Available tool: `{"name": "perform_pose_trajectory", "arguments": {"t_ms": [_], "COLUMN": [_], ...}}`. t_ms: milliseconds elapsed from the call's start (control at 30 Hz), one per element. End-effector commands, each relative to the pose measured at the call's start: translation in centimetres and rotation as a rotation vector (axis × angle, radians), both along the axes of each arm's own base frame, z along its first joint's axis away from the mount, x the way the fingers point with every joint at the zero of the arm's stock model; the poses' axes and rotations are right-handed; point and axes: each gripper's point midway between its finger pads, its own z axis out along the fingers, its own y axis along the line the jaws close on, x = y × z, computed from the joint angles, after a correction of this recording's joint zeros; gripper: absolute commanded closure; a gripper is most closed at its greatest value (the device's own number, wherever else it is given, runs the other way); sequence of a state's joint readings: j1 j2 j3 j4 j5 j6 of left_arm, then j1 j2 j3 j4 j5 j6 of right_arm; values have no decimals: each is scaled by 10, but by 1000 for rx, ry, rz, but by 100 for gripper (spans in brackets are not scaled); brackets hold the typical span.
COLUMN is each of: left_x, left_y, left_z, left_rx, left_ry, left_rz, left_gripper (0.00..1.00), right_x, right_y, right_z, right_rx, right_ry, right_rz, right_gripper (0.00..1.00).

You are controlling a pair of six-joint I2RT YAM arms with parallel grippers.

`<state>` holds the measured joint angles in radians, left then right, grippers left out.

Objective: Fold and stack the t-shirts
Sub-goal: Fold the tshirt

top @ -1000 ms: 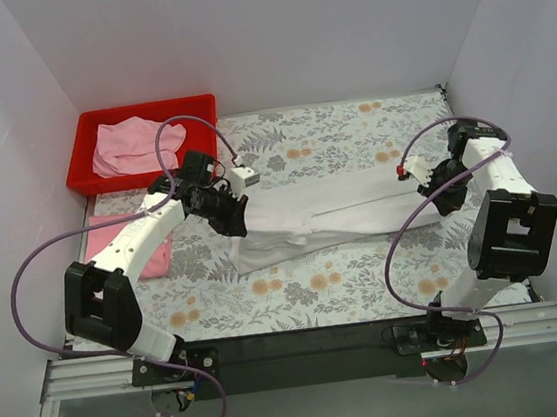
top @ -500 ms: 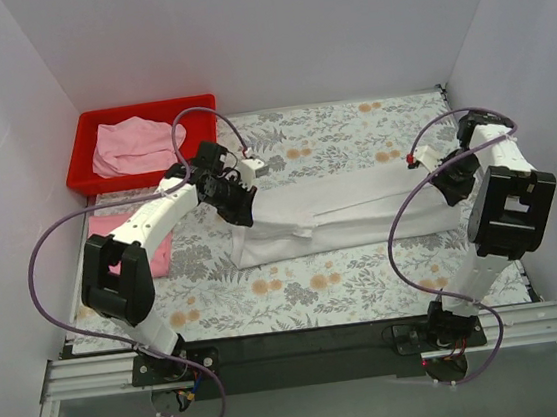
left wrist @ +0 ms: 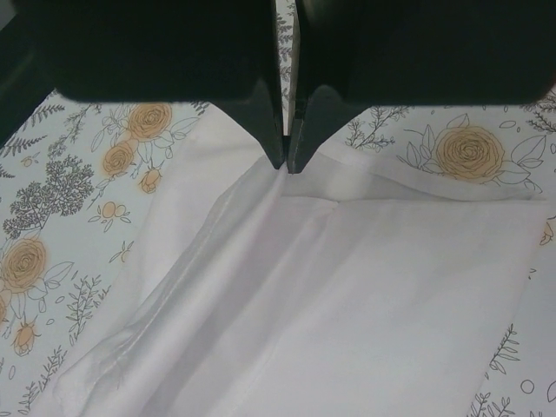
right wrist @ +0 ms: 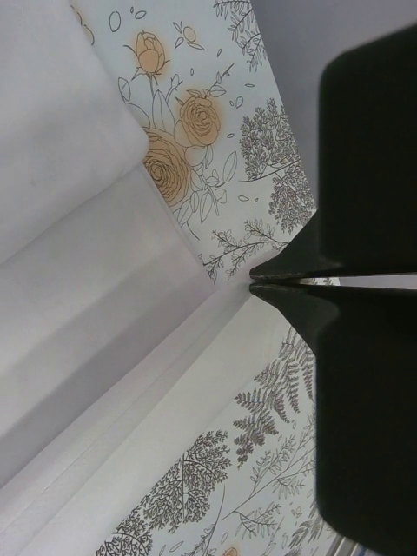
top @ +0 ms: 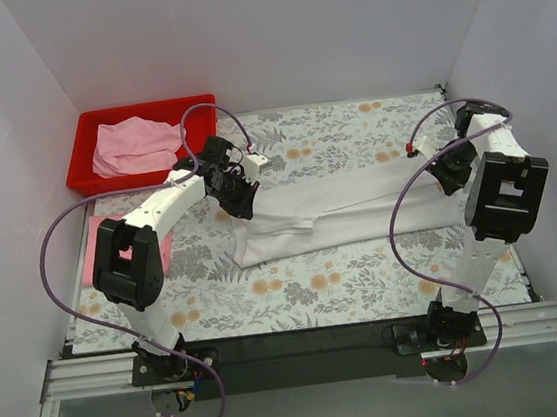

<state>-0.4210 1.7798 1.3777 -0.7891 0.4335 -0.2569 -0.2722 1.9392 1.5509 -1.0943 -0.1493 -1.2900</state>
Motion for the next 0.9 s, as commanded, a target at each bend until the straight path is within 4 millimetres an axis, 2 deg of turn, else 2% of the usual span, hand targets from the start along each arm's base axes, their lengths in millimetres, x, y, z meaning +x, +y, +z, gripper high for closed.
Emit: {"name": "perform_pose_trajectory", "arguments": {"t_ms": [0, 233, 800, 833, 867], "left_x": [16, 19, 33, 34, 35], "left_y": [4, 4, 6, 6, 6], "left_z": [11, 3, -10, -10, -11], "left_rx": [8, 17, 37, 37, 39], "left_ry": [-66, -56, -44, -43, -43], "left_rz": [7, 15, 35, 42, 51], "left_gripper": [100, 100, 100, 100, 100], "right_x": [14, 25, 44, 46, 48], "right_y": [2, 9, 10, 11, 9], "right_z": [4, -2, -15, -15, -15], "right_rx": [6, 12, -7, -12, -20], "right_ry": [-25, -20, -16, -18, -19], "right_rz": [1, 13, 2, 0, -9], "right_gripper": [99, 99, 99, 97, 91]}}
